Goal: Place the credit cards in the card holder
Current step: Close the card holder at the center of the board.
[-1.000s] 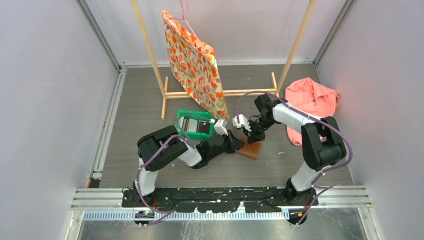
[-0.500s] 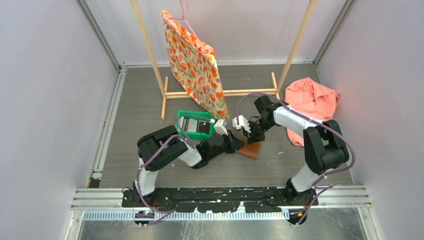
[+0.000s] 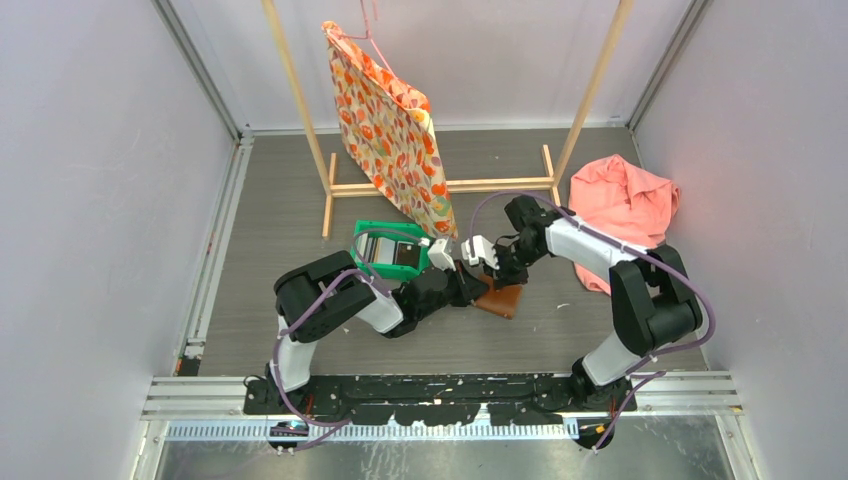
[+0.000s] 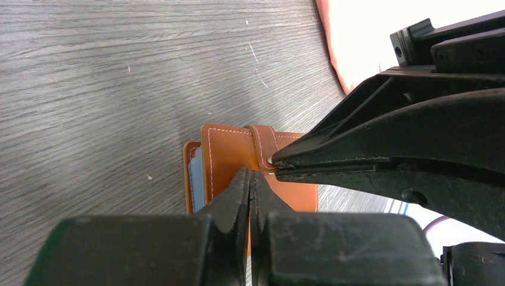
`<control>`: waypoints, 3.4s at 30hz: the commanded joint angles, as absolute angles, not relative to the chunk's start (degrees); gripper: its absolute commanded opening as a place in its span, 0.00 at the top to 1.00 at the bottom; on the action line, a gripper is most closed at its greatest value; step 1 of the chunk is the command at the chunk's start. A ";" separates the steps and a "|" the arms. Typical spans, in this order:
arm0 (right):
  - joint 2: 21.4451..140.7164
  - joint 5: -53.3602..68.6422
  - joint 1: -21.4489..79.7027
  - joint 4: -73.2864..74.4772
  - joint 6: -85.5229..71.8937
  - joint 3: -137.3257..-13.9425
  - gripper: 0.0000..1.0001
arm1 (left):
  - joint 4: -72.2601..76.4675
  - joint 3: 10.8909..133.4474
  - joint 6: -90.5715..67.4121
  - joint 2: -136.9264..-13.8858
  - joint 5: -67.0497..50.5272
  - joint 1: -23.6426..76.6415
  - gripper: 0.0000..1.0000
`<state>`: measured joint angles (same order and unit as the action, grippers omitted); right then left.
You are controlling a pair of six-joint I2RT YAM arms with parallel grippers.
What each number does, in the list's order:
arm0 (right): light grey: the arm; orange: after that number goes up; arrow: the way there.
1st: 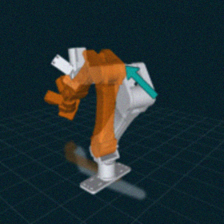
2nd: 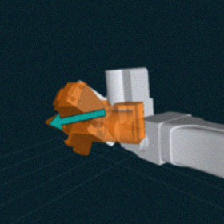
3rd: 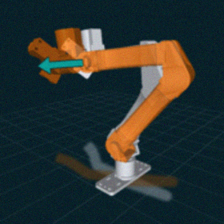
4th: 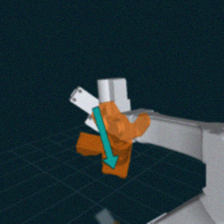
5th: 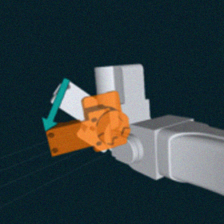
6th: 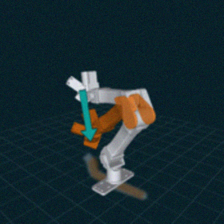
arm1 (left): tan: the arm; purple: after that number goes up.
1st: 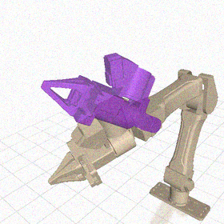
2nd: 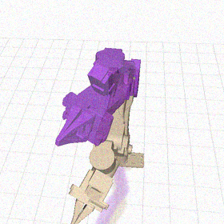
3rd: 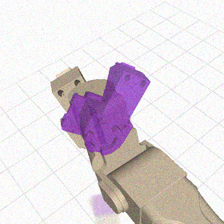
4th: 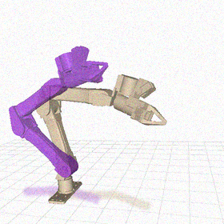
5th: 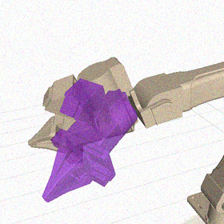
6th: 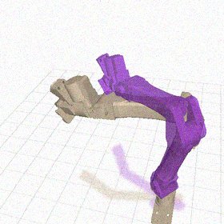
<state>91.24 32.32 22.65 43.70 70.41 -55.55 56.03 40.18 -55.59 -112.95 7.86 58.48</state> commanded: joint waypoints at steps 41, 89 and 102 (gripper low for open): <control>88.35 28.64 24.56 50.61 77.67 -44.01 0.99 | 46.61 38.59 -54.05 -114.09 10.80 57.48 1.00; 85.34 29.30 24.23 52.66 78.82 -39.18 0.99 | 45.87 38.10 -53.61 -111.83 10.90 57.47 1.00; 89.38 28.13 26.69 57.91 80.95 -41.68 0.99 | 45.54 37.62 -53.53 -110.86 10.81 57.43 1.00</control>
